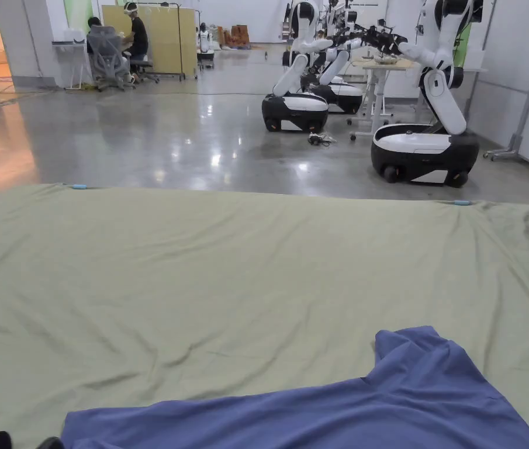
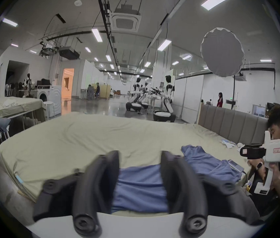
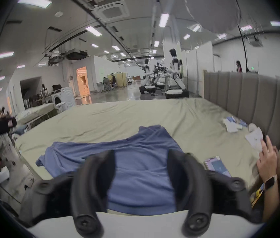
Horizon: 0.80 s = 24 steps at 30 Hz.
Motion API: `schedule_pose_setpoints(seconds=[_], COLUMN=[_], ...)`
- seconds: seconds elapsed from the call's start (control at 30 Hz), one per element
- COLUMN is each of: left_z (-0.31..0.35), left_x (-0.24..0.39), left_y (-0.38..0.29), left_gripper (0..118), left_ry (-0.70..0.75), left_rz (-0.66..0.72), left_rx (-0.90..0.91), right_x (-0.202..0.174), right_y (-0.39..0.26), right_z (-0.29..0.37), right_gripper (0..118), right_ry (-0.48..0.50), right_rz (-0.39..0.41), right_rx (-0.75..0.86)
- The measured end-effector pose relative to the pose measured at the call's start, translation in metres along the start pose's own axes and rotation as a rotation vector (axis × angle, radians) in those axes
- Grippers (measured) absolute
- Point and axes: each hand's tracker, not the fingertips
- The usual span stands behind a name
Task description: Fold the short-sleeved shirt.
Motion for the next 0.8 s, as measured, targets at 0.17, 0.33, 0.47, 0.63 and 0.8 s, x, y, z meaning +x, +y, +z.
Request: schedule_pose_setpoints(seconds=[0.17, 0.33, 0.47, 0.63, 0.8], left_z=[0.001, -0.005, -0.024, -0.082, -0.183], left_x=[0.014, 0.013, 0.003, -0.028, -0.07], left_y=[-0.004, -0.002, 0.004, 0.007, 0.002], left_gripper=[4, 3, 3, 3, 58], left_ry=[0.04, 0.011, 0.032, -0.037, 0.045], left_rz=[-0.075, -0.071, -0.009, 0.113, 0.118], left_rx=[-0.045, -0.112, -0.165, -0.28, -0.501], right_x=[-0.03, -0.045, -0.044, -0.035, -0.019], right_y=[0.002, 0.004, 0.004, -0.004, -0.013], right_z=[0.007, 0.001, -0.004, -0.013, -0.013], right_gripper=[0, 0, 0, 0, 0], right_ry=[0.058, 0.052, 0.079, 0.096, 0.088], right_rz=[0.027, 0.077, 0.058, 0.022, -0.014], right_rx=[0.003, -0.023, -0.035, -0.058, -0.087])
